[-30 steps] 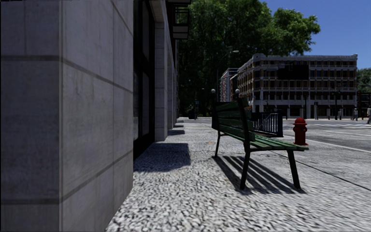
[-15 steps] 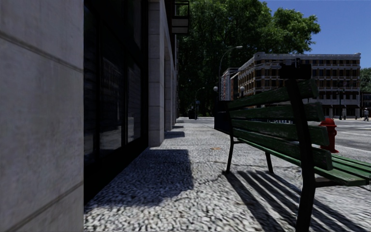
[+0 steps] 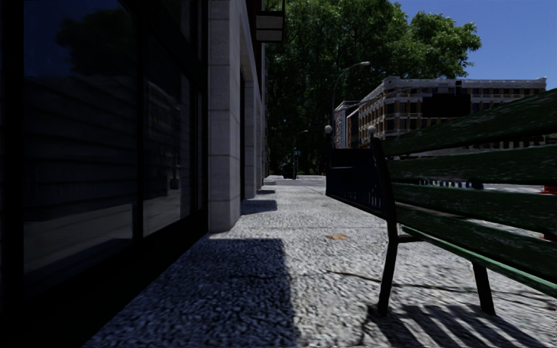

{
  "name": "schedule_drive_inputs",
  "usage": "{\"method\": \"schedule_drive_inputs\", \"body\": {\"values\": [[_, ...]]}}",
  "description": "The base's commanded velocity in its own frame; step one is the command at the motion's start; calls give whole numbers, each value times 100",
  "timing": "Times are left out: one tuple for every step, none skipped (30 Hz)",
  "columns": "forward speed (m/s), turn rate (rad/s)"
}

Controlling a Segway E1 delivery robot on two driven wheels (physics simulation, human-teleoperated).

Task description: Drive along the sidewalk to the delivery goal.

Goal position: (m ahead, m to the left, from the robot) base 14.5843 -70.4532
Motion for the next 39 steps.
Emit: {"method": "schedule_drive_inputs", "body": {"values": [[200, 0], [200, 0], [200, 0], [200, 0], [200, 0], [200, 0], [200, 0], [200, 0], [200, 0], [200, 0], [200, 0], [200, 0], [200, 0], [200, 0], [200, 0], [200, 0], [200, 0], [200, 0], [200, 0], [200, 0], [200, 0], [200, 0], [200, 0], [200, 0], [200, 0], [200, 0], [200, 0], [200, 0], [200, 0], [200, 0], [200, 0], [200, 0], [200, 0], [200, 0], [200, 0], [200, 0], [200, 0], [200, 0], [200, 0]]}}
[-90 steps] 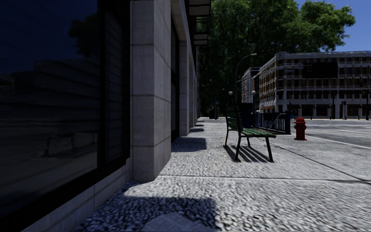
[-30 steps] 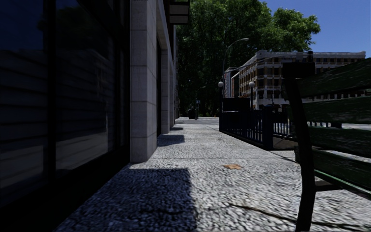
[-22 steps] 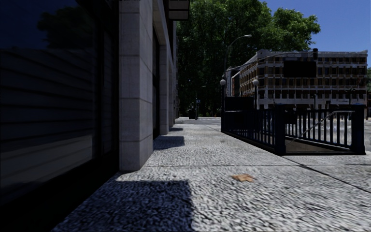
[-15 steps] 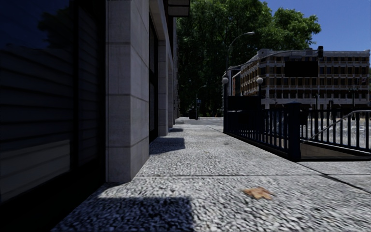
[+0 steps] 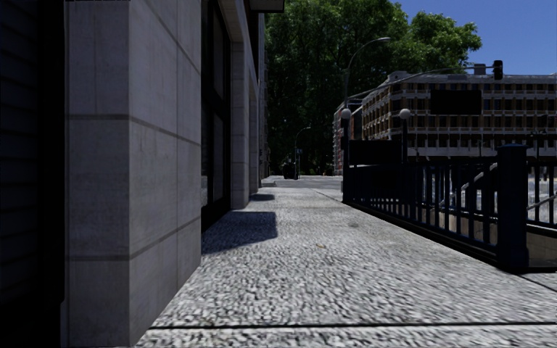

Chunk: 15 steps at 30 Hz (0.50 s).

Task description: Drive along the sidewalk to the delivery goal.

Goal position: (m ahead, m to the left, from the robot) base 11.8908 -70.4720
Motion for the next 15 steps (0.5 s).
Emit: {"method": "schedule_drive_inputs", "body": {"values": [[200, 0], [200, 0], [200, 0], [200, 0], [200, 0], [200, 0], [200, 0], [200, 0], [200, 0], [200, 0], [200, 0], [200, 0], [200, 0], [200, 0], [200, 0]]}}
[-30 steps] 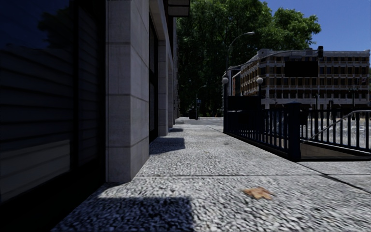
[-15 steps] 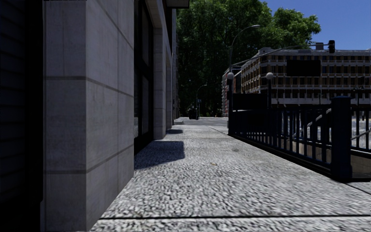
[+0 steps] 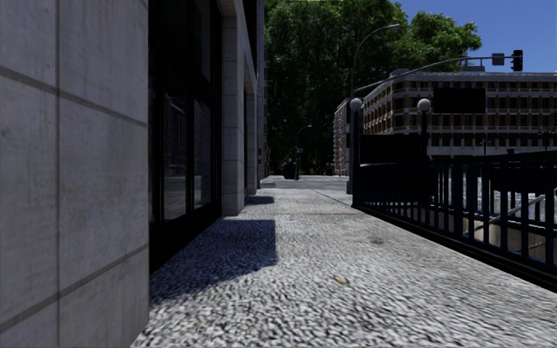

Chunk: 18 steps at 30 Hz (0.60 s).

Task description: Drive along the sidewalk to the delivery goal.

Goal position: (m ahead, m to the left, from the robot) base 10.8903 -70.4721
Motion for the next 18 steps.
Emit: {"method": "schedule_drive_inputs", "body": {"values": [[200, 0], [200, 0], [200, 0], [200, 0], [200, 0], [200, 0], [200, 0], [200, 0], [200, 0], [200, 0], [200, 0], [200, 0], [200, 0], [200, 0], [200, 0], [200, 0], [200, 0], [200, 0]]}}
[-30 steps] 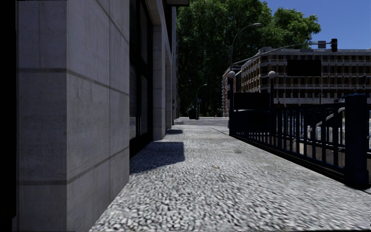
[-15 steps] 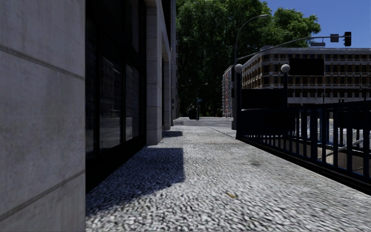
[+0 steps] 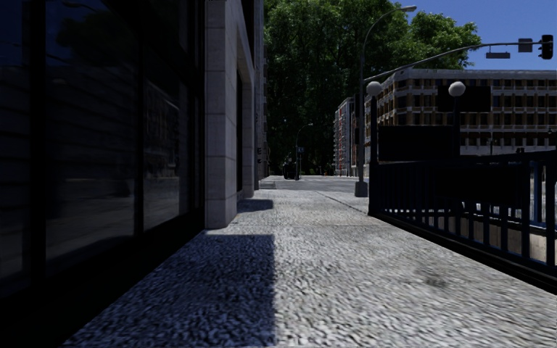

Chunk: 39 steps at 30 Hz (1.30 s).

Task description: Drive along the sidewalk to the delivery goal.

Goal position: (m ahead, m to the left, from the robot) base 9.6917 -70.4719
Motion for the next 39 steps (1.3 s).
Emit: {"method": "schedule_drive_inputs", "body": {"values": [[200, 0], [200, 0], [200, 0], [200, 0], [200, 0], [200, 0], [200, 0], [200, 0], [200, 0], [200, 0], [200, 0], [200, 0], [200, 0], [200, 0], [200, 0], [200, 0], [200, 0], [200, 0], [200, 0], [200, 0], [200, 0], [200, 0], [200, 0], [200, 0], [200, 0], [200, 0], [200, 0], [200, 0], [200, 0], [200, 0], [200, 0], [200, 0], [200, 0], [200, 0], [200, 0], [200, 0], [200, 0], [200, 0], [200, 0]]}}
